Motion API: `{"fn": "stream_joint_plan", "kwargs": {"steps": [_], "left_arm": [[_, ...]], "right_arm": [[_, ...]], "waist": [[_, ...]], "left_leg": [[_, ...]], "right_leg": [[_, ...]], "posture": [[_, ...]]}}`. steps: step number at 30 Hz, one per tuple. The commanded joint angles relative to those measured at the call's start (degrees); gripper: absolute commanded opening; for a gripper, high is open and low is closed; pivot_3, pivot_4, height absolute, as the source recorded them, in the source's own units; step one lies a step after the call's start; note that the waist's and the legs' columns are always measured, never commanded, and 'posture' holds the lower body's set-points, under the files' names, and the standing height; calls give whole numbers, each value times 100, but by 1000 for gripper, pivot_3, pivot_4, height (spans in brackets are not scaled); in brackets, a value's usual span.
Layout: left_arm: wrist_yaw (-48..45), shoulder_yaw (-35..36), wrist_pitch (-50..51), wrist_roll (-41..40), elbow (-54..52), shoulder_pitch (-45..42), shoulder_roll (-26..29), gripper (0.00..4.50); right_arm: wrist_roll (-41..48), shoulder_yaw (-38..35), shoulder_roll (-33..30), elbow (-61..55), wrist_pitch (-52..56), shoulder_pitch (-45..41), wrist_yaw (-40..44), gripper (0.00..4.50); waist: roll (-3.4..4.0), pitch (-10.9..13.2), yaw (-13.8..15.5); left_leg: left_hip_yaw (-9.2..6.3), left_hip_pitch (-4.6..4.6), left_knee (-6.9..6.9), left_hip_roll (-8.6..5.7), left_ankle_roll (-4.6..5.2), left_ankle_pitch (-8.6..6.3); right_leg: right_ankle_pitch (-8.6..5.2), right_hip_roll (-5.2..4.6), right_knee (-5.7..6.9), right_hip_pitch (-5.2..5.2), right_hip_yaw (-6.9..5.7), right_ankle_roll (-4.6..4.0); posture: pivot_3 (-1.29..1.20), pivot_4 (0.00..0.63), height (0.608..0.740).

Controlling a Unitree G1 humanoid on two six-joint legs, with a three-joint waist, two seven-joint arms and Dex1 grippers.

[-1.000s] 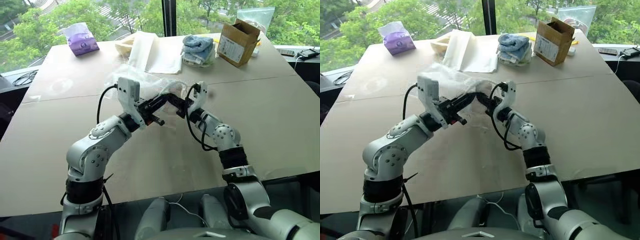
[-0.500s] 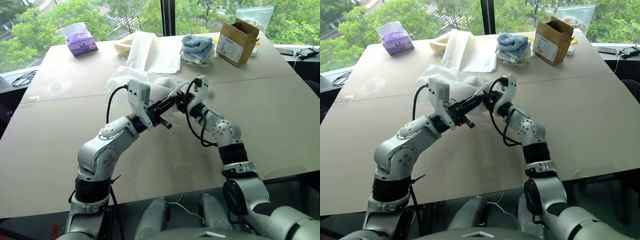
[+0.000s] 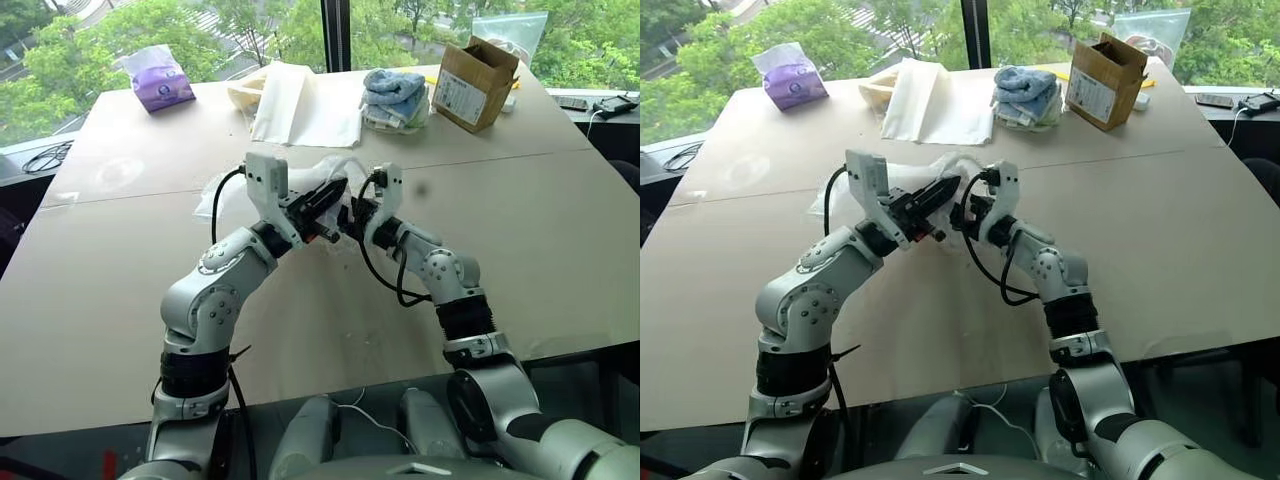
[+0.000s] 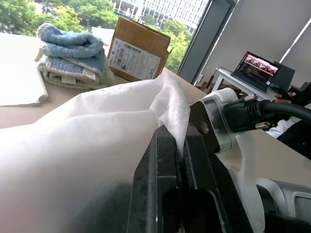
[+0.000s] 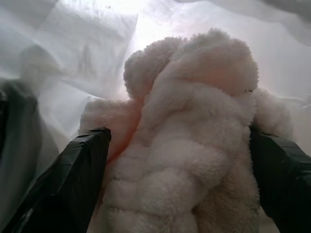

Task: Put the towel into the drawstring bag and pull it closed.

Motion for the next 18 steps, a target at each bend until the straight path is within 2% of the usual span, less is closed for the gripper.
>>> {"fn": "stream_joint_plan", "kwargs": {"steps": [1, 8, 10, 12, 15, 18], "left_arm": [[-202, 396, -294, -6, 74, 109, 135, 0], [-357, 724, -377, -265, 211, 124, 43, 0], [-398, 804, -333, -409, 131, 179, 55, 0], [-428, 883, -286, -563, 68, 215, 84, 0], [-519, 978, -176, -779, -13, 317, 203, 0], [-572, 993, -131, -826, 21, 338, 323, 0]], "right_arm": [[569, -190, -374, -760, 576, 256, 523, 4421], [1406, -657, -535, -1707, 894, 745, 636, 4421], [1302, -891, -589, -1754, 496, 802, 533, 4421], [753, -938, -697, -1422, -15, 733, 177, 4421], [-2144, 768, -1798, -465, -2595, 663, 352, 4421], [-3522, 1738, -2319, 512, -4300, 401, 549, 4421]], "waist": [[0, 0, 16], [0, 0, -11], [0, 0, -5], [-1, 0, 2], [-1, 0, 19], [-1, 0, -11]], "left_leg": [[0, 0, 0, -1, 0, 0], [-2, -1, -2, 1, 1, 0], [-3, -1, -1, 1, 1, -1], [-3, -1, 0, 0, 1, -1], [0, 1, 4, -5, 1, -1], [5, 1, 3, -4, 1, 0]], "right_leg": [[0, -1, 0, 1, 0, 0], [0, -2, -2, 3, -2, 0], [0, -2, -1, 3, -3, 0], [0, -2, -2, 5, -2, 0], [0, -2, -3, 7, -2, 1], [0, 1, 0, 0, 0, 1]], "posture": [[0, 150, 740], [0, 150, 740], [0, 150, 740], [0, 150, 740], [0, 150, 740], [0, 150, 740]]}}
